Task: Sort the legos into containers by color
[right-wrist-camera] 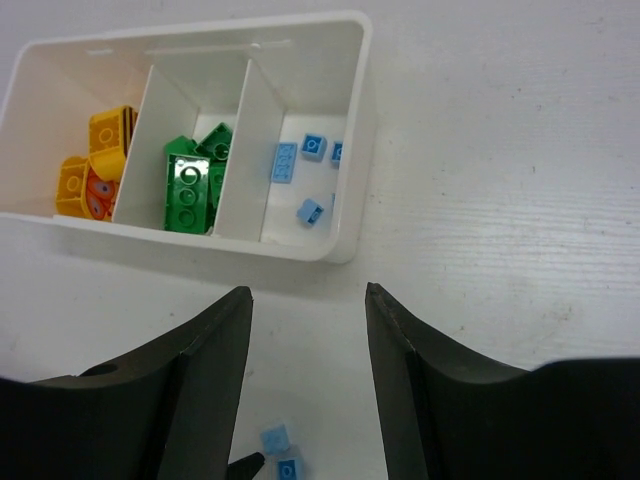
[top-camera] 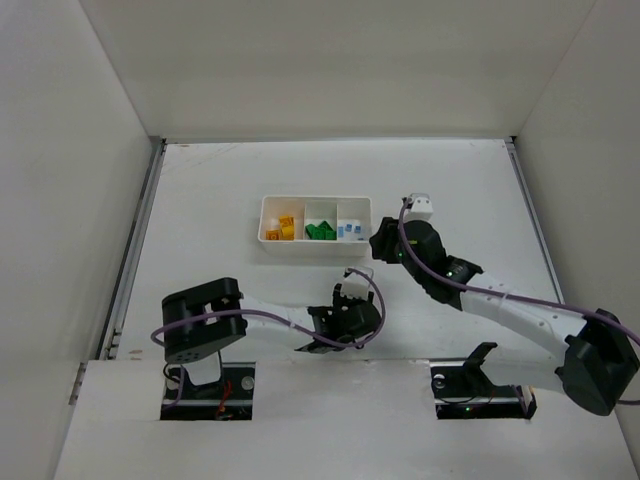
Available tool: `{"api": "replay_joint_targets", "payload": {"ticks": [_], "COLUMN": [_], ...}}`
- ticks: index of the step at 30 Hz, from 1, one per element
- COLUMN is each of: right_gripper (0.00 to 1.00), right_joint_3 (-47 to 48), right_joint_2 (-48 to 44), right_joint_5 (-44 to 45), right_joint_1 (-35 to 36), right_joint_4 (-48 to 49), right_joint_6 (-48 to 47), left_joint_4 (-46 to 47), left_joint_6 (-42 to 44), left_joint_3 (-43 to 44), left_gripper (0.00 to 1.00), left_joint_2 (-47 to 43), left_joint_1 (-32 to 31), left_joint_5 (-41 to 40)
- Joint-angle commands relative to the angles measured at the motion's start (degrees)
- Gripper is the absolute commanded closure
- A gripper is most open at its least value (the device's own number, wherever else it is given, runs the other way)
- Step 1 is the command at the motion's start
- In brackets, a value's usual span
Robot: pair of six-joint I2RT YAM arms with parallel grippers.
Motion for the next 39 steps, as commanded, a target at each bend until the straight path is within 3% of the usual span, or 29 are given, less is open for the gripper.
{"api": "replay_joint_targets", "payload": {"ticks": [1,11,19,24,28,34,39], "right_gripper": [0.45,0.45,0.45,0.46,0.54,0.62,0.62], "right_joint_3": [-1.57,-5.88,-7.46,-7.99,-8.25,-10.71,-13.26], "right_joint_2": [-2.90,-3.61,-5.10,-6.86,-7.04,-7.03,-8.00], "right_joint_5": [-0.73,-1.96,-1.26,-0.46,-0.46,-0.90,-1.17], "right_joint_1": [0.04,-0.23,0.04,-0.67,-0.40,3.11,7.94], "right_joint_4": [2.69,3.39,3.30,2.51,1.90,0.58,-0.39], "right_joint_6": [1.31,3.33,4.12,4.74,4.91,7.02,10.97], "left_joint_4": [-1.50,-1.68,-1.24,-1.15,-0.97,-0.80,0.34], "left_joint_6": [0.01,0.62,0.36,0.62,2.20,3.96,7.82], "left_joint_3": [2.68,4.35,3.82,1.72,-0.74,-2.77,1.70], "left_gripper": [0.62,0.66,0.82,0.87,0.87,0.87,0.86], "left_joint_2": [1.02,4.10,3.84,-2.65,-10.99,-20.76,-20.52], "left_joint_1": [0.63,0.72,0.81,0.81,2.12,9.93,19.07], "left_joint_5": [-1.70,-2.23,-1.62,-0.21,0.49,5.06,10.59]}}
